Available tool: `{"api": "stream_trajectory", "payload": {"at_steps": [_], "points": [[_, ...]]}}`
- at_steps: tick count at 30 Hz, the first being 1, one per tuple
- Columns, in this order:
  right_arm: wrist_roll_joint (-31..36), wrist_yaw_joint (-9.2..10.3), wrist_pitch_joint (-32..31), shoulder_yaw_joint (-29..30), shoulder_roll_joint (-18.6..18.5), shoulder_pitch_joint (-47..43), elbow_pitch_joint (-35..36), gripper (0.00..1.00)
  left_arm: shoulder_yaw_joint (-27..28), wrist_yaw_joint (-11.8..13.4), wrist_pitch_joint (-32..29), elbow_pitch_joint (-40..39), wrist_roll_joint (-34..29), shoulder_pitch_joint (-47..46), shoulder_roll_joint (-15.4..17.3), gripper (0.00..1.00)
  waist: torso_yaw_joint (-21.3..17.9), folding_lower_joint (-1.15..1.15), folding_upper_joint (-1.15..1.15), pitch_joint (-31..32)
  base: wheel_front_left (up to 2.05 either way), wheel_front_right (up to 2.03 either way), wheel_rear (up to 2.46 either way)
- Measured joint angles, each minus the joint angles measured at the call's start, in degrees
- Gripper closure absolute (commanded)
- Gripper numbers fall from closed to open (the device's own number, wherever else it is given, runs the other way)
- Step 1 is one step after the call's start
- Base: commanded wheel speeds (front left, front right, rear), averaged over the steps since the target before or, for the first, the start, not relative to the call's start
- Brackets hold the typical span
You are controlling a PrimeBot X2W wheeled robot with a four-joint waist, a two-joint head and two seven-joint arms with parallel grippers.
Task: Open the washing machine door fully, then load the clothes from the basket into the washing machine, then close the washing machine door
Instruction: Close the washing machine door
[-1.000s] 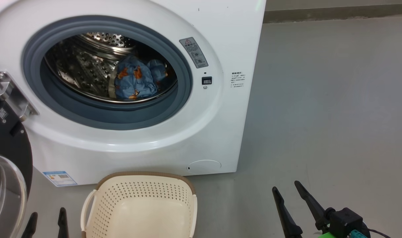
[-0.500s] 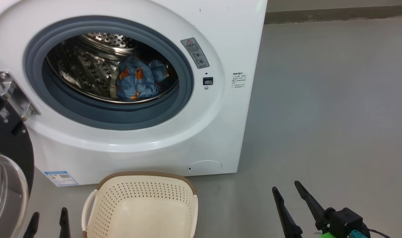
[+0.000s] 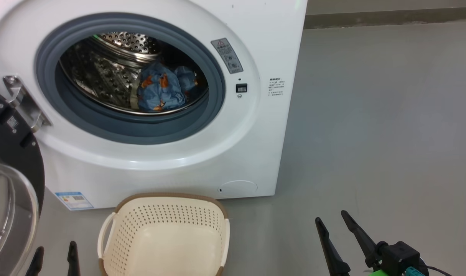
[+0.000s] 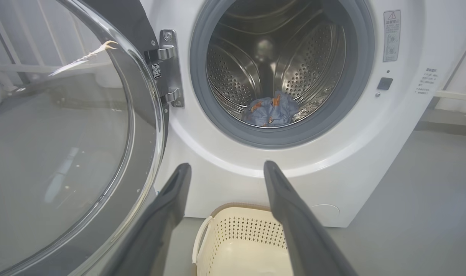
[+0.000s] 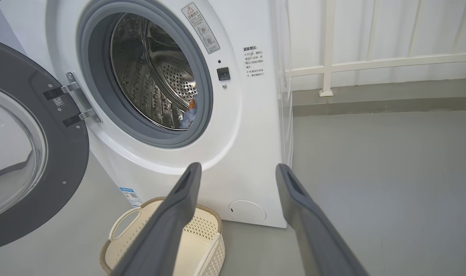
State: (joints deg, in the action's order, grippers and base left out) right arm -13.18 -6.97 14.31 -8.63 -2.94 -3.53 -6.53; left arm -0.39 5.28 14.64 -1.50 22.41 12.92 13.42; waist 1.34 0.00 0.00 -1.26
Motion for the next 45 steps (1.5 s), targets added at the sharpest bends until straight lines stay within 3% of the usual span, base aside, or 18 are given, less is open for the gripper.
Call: {"api": "stream_trajectory", "payload": {"at_steps": [16, 45], "points": [[0.09, 0.00, 0.00, 0.04, 0.11, -0.01, 0.01, 0.00, 0.83, 0.00, 0.00, -0.04, -0.86, -0.01, -0.53, 0.00, -0.05, 0.00, 0.00, -0.04, -1.59, 1.53, 0.07], [0.49, 0.00, 0.00, 0.29, 0.10, -0.01, 0.62, 0.00, 1.38, -1.00, 0.00, -0.19, -2.55, -0.03, -2.05, 0.00, -0.19, 0.00, 0.00, -0.20, -0.07, 0.07, 0.00]]}}
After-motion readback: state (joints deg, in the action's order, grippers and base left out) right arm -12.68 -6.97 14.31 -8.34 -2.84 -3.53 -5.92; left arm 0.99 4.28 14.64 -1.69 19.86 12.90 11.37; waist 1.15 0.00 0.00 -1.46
